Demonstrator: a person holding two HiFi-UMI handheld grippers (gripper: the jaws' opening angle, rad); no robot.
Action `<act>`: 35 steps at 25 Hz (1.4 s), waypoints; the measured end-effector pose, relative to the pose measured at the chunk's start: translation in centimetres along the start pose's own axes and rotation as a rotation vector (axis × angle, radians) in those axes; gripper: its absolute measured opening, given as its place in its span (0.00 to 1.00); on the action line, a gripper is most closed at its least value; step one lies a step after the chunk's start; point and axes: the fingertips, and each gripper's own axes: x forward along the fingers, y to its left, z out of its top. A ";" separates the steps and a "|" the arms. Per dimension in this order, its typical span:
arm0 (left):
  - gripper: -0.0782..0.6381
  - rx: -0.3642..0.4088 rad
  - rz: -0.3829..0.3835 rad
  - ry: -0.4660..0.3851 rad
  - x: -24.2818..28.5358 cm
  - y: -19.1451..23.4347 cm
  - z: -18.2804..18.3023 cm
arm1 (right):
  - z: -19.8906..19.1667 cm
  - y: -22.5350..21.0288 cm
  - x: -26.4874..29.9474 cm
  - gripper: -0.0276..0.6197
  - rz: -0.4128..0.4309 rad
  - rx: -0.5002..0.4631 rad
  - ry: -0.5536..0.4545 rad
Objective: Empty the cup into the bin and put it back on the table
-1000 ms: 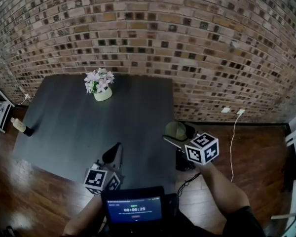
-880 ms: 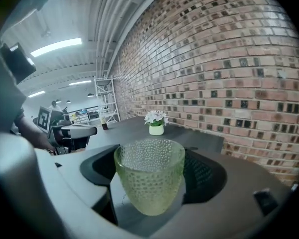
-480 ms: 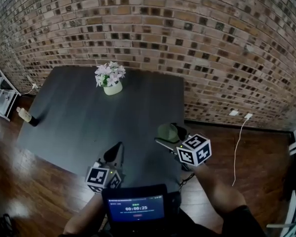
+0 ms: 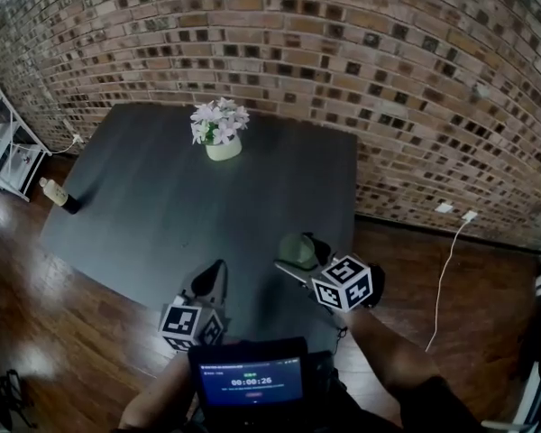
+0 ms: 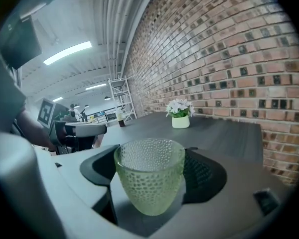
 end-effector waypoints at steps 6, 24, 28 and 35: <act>0.10 -0.015 0.009 0.024 0.2 0.6 -2.4 | -2.3 0.0 1.1 0.65 0.025 -0.028 -0.017; 0.10 -0.002 -0.054 0.069 2.2 -1.0 -7.5 | -8.7 0.8 3.0 0.65 0.048 -0.088 -0.067; 0.10 0.006 -0.064 0.077 2.1 -1.2 -7.7 | -9.3 1.2 2.6 0.65 0.034 -0.100 -0.091; 0.10 0.022 -0.076 0.077 1.9 -1.0 -7.8 | -9.5 1.5 2.3 0.67 0.007 -0.099 -0.126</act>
